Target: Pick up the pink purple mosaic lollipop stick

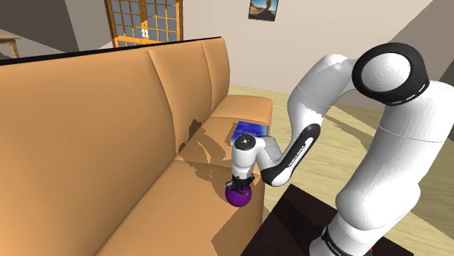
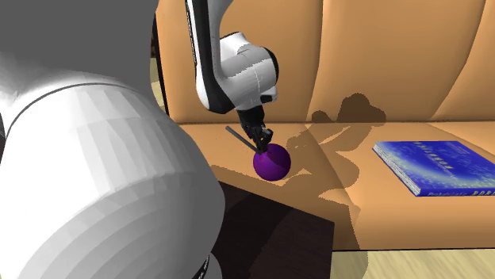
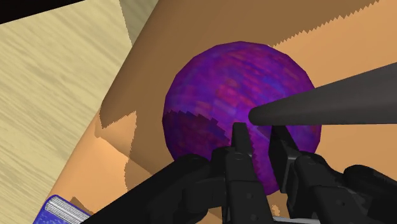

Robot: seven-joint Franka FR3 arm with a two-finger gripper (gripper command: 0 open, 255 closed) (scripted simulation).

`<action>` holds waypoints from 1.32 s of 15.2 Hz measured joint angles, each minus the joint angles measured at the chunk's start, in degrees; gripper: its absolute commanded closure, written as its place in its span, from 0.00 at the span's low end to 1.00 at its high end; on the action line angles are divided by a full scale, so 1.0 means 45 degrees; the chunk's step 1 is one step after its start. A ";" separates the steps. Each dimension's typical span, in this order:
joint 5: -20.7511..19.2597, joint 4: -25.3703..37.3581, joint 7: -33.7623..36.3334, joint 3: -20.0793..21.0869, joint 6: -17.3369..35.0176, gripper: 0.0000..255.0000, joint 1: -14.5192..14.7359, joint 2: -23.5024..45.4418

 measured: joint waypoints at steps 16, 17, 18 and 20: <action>0.3892 -0.0656 -0.3215 0.0726 -0.0422 1.00 -0.0115 -0.2126; 0.4310 -0.0684 -0.3537 0.0753 -0.0517 1.00 -0.0052 -0.2335; 0.4785 -0.0741 -0.3950 0.0743 -0.0614 1.00 0.0013 -0.2608; 0.5746 -0.0796 -0.4709 0.0719 -0.0898 1.00 0.0243 -0.3139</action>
